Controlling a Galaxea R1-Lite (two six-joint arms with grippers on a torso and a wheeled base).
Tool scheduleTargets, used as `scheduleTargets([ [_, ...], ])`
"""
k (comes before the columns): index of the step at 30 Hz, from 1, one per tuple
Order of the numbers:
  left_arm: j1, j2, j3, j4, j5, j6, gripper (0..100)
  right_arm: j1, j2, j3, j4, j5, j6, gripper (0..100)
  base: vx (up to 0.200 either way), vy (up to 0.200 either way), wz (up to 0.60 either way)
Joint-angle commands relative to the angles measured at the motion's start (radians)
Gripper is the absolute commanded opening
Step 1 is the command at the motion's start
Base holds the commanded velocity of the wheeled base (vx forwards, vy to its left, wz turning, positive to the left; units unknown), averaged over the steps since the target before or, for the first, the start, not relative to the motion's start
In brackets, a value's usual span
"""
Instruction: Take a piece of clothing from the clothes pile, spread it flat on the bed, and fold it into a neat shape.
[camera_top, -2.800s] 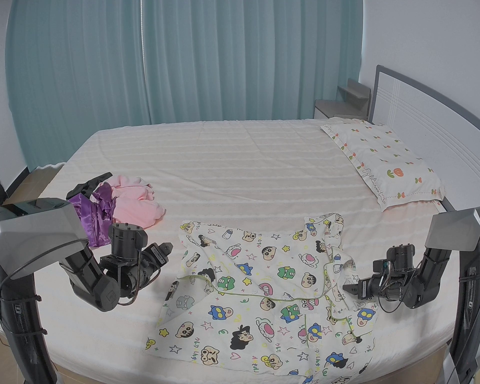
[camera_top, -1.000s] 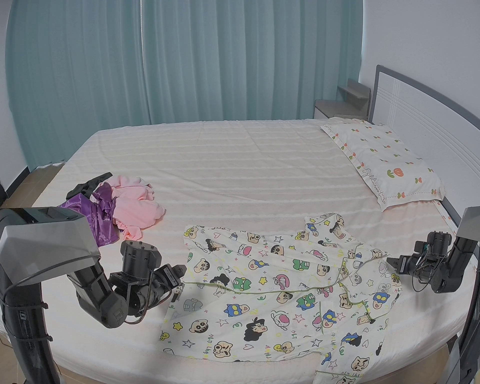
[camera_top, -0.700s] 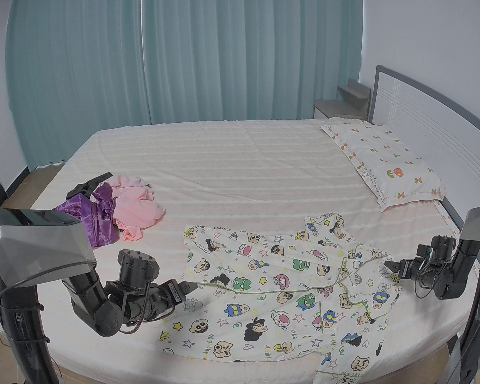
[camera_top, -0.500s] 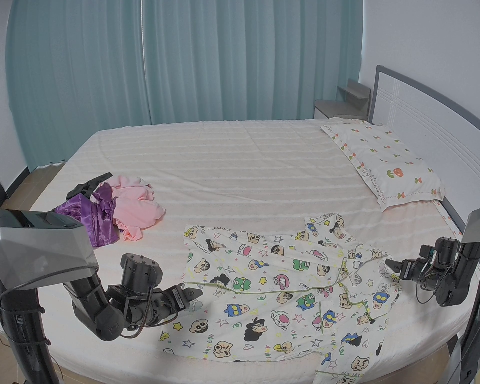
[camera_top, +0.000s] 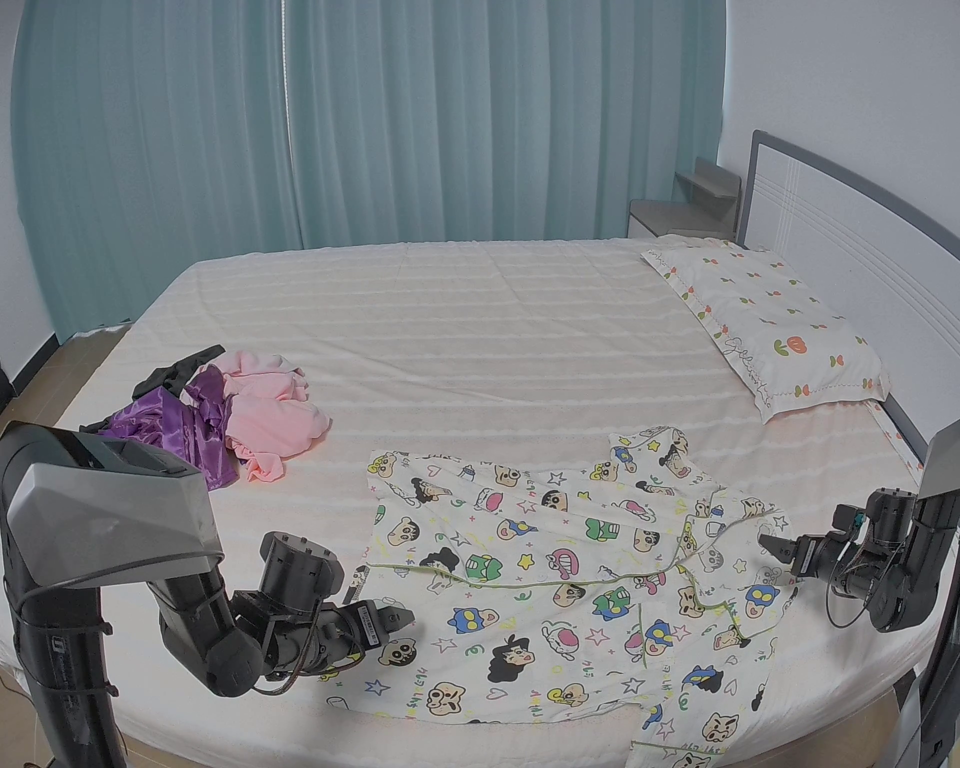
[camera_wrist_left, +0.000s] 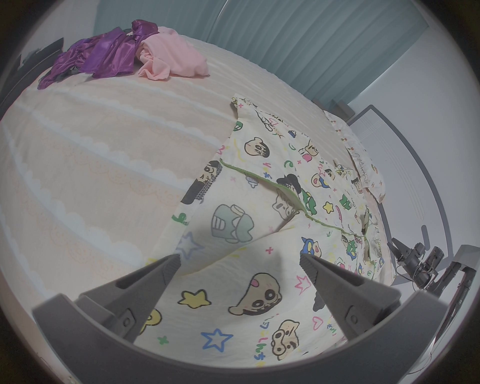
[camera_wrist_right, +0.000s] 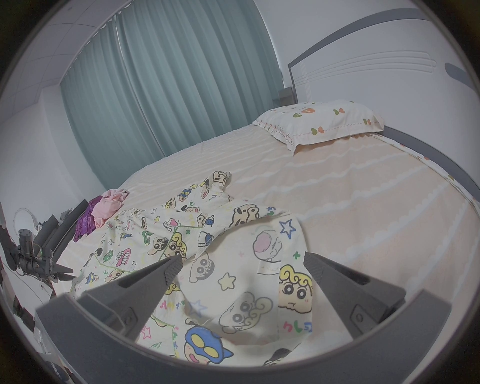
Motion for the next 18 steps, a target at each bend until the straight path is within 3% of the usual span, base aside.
scheduleTargets([
  [1,-0.004,0.006,0.016,0.0,0.0,-0.002,100,0.003,0.005,0.003,0.0,0.0,0.0,100,0.0,0.0,0.0],
  [14,-0.068,-0.003,0.014,-0.017,-0.011,-0.012,100,0.018,0.005,0.008,0.0,0.0,0.0,100,0.0,0.0,0.0],
  [18,-0.145,-0.012,0.016,-0.053,-0.014,-0.017,100,0.019,0.006,0.008,0.0,0.0,0.003,100,0.0,0.0,0.0],
])
